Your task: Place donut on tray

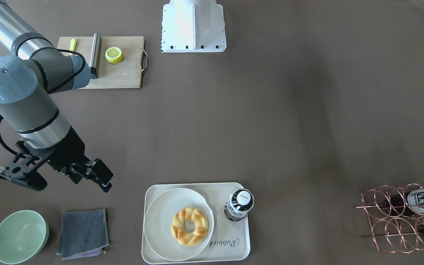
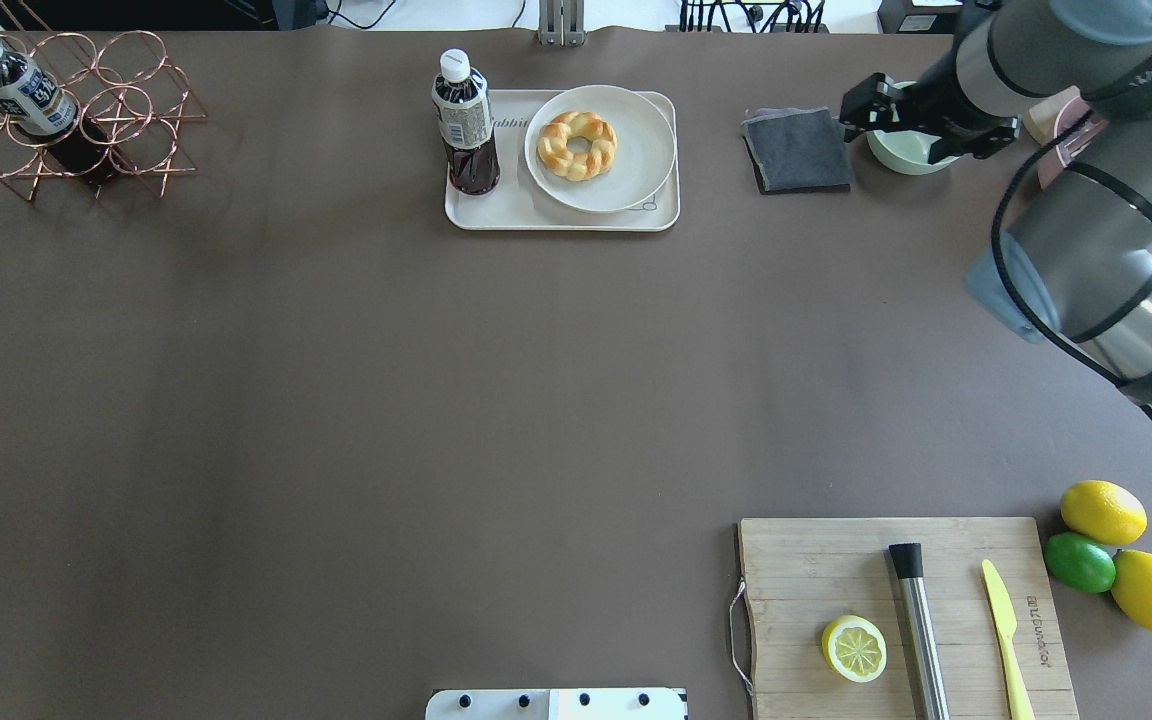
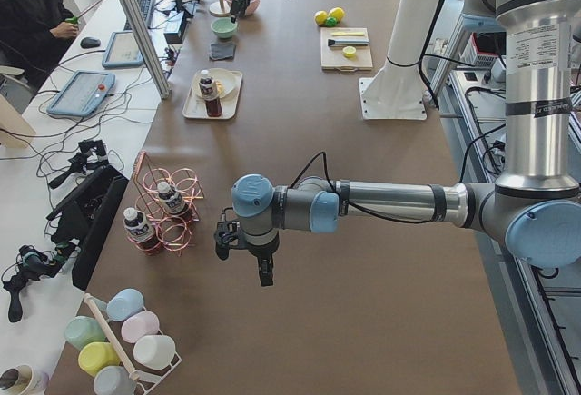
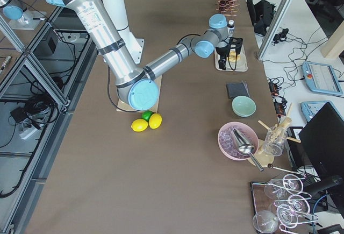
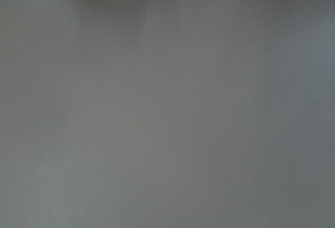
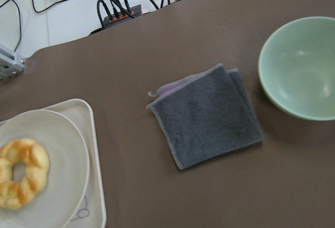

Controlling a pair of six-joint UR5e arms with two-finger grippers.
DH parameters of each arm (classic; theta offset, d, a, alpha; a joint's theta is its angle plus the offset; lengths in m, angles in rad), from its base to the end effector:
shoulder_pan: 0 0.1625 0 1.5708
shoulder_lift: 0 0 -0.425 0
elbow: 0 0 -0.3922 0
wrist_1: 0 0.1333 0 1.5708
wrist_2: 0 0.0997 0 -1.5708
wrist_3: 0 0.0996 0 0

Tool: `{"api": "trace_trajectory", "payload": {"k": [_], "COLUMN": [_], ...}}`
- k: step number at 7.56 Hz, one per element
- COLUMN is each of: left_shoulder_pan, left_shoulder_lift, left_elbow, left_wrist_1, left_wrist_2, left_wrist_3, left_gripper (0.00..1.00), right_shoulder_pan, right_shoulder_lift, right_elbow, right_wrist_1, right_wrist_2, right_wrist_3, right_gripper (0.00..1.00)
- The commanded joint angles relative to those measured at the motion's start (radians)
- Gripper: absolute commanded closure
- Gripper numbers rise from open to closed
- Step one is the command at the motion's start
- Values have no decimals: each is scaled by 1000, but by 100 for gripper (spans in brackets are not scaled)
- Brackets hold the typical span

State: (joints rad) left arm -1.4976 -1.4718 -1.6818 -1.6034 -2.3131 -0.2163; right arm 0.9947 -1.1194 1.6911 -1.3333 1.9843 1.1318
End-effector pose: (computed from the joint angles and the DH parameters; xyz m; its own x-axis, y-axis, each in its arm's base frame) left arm -0.0327 -0.4567 0.6496 0.7313 -0.1318 -0.6691 0.0859 0.9911 -0.1014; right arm -0.2759 -0.5959 0.3235 0.5993 0.2081 0.7730 -0.3919 0.9183 0.0566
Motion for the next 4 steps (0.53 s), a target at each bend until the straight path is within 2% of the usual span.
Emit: {"api": "trace_trajectory", "payload": {"k": [1, 2, 4], "left_shoulder_pan": [0, 0, 2], "left_shoulder_lift": [1, 1, -2], "left_elbow": [4, 5, 8], "left_wrist_1": [0, 2, 3], "left_wrist_2": [1, 1, 6], "left_wrist_3": [0, 0, 0], "left_gripper": [2, 2, 2], "right_shoulder_pan": [80, 143, 311], "right_shoulder_lift": [-220, -314, -414], "right_elbow": [146, 162, 122], "right_wrist_1": [-211, -224, -275], "right_wrist_2": [-28, -7, 146], "right_wrist_3": [-461, -673, -986], "right_gripper": [0, 0, 0]}}
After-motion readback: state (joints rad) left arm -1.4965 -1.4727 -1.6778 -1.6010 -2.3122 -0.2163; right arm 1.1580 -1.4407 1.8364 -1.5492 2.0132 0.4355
